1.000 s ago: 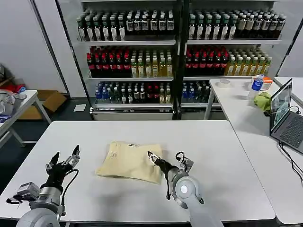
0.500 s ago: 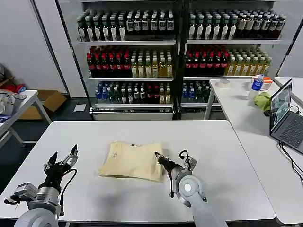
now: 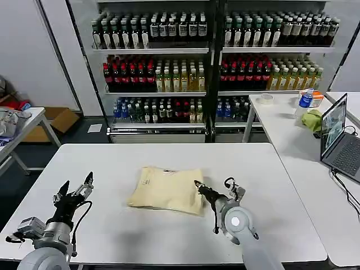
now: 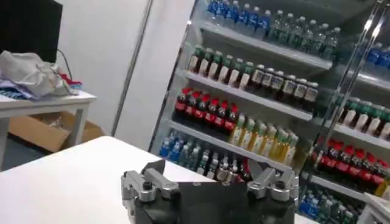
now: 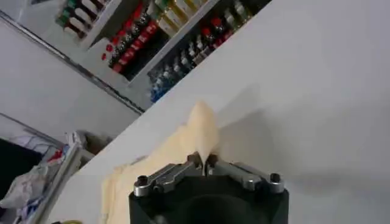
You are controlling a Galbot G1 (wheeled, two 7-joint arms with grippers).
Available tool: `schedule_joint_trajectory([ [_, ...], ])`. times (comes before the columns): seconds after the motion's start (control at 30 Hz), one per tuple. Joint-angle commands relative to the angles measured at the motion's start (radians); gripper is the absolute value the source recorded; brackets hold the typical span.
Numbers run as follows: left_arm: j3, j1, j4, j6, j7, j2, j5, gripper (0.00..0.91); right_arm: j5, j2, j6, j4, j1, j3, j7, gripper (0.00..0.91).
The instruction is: Fold and organize the clothes.
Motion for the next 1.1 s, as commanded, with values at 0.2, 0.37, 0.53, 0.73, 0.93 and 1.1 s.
schedule_joint_trajectory([
  [0.2,0.010,-0.005,0.004,0.003,0.003,0.004,-0.003,0.907,0.026,-0.116,-0.047,-0.029,0.026,0.059,-0.017,0.000],
  [0.37,0.021,-0.014,0.008,0.004,0.003,0.005,-0.003,0.907,0.023,-0.113,-0.062,-0.049,0.047,0.072,-0.019,0.000],
  [0.53,0.026,-0.017,0.007,0.004,0.003,0.007,-0.005,0.907,-0.056,-0.110,-0.063,-0.033,0.044,0.065,-0.063,0.907],
  [0.73,0.027,-0.018,0.003,0.004,0.005,0.013,-0.008,0.907,-0.499,-0.139,0.101,0.063,-0.030,0.028,-0.111,0.907],
  [0.93,0.039,-0.012,-0.002,0.001,0.013,0.014,0.023,0.907,-0.885,-0.185,0.248,0.163,-0.156,0.044,-0.100,0.907],
  [1.1,0.058,-0.001,-0.009,-0.013,0.028,0.015,0.080,0.907,-0.926,-0.202,0.289,0.249,-0.236,0.113,-0.093,0.907],
])
